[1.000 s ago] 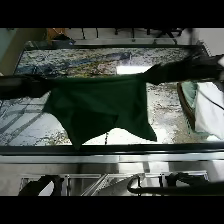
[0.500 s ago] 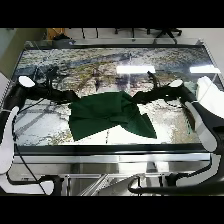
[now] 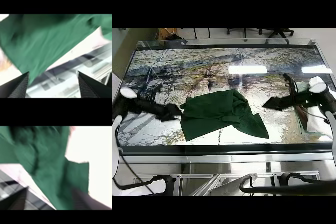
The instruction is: Fold the shirts.
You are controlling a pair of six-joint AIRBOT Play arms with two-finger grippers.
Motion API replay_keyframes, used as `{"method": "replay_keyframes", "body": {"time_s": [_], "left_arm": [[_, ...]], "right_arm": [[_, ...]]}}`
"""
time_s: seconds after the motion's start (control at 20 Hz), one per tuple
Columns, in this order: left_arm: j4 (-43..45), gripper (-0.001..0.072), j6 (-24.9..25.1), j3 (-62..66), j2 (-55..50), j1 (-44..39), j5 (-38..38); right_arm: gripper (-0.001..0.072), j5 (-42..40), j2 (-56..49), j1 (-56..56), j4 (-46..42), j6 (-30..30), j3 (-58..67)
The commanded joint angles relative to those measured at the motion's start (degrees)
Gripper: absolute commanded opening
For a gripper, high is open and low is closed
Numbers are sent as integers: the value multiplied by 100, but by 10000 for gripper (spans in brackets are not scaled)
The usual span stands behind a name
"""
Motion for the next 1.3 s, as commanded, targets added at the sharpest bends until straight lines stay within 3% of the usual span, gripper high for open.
{"method": "replay_keyframes", "body": {"time_s": [0.0, 0.3, 0.5, 0.55, 0.65, 0.7, 0.75, 0.8, 0.85, 0.9, 1.1, 1.25], "left_arm": [[262, 656, 55, -1655, 769, 240, 750], [184, 656, 48, -2717, 870, -476, 1982], [-614, 654, 232, -2376, 306, -946, 2291], [-625, 620, 247, -2177, 210, -1038, 2280], [-595, 137, 249, -1779, 103, -1141, 2166], [-595, 22, 251, -1604, 96, -1145, 2105], [-597, 11, 251, -1414, 96, -1145, 2017], [-595, 11, 249, -1217, 98, -1143, 1919], [-597, 11, 247, -1032, 98, -1134, 1799], [-597, 10, 247, -844, 98, -1134, 1650], [-599, 9, 197, 151, 494, -1121, 846], [-623, 9, -46, 1320, 1244, -852, 361]], "right_arm": [[645, -516, 433, -79, -431, 15, -1049], [641, -752, -70, 164, -420, -140, -1482], [639, -817, -407, 472, -382, -155, -1482], [638, -848, -446, 540, -372, -155, -1482], [635, -951, -496, 579, -271, -157, -1482], [519, -994, -514, 577, -175, -197, -1482], [310, -986, -525, 577, -15, -439, -1482], [225, -981, -538, 579, 179, -549, -1482], [223, -975, -538, 579, 404, -595, -1482], [15, -905, -527, 577, 715, -664, -1480], [26, 166, -179, 555, 2299, -1016, -1054], [25, 417, 551, 514, 3320, -1014, 98]]}}
